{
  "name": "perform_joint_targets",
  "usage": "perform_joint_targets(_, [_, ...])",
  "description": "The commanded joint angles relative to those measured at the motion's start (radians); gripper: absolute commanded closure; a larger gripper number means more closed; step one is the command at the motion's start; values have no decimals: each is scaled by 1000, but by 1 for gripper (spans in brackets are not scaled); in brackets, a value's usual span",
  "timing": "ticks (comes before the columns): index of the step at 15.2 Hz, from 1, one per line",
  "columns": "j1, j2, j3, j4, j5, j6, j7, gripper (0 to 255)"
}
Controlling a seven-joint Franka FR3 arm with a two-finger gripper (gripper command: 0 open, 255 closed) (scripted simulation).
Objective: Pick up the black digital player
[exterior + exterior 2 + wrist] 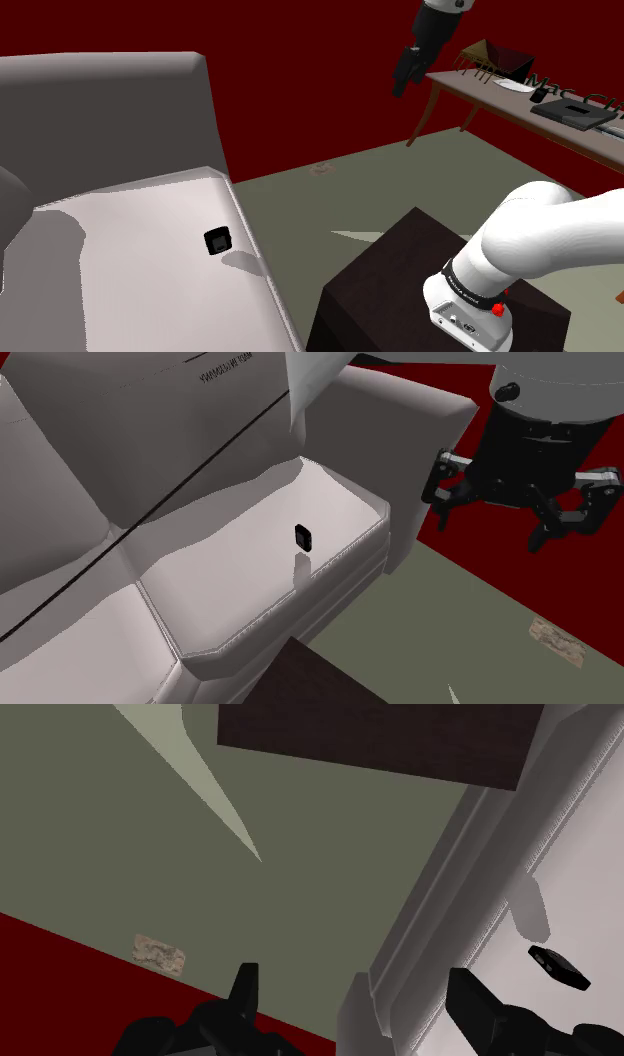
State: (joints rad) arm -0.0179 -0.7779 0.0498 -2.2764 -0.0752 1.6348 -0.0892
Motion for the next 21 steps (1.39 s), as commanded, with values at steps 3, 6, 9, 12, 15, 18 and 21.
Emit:
perform_joint_targets(3, [9,21,29,-29,19,41,38,0])
perform_joint_targets(6, [21,62,74,-65,47,105,95,0])
perform_joint_targets(9, [33,114,120,-89,72,171,151,0])
perform_joint_targets(12, [44,177,166,-103,93,238,208,0])
perform_joint_targets(15, [53,250,213,-106,107,305,265,0])
perform_joint_targets(18, [59,334,259,-98,114,370,324,0])
perform_joint_targets(21, [62,426,306,-78,110,433,386,0])
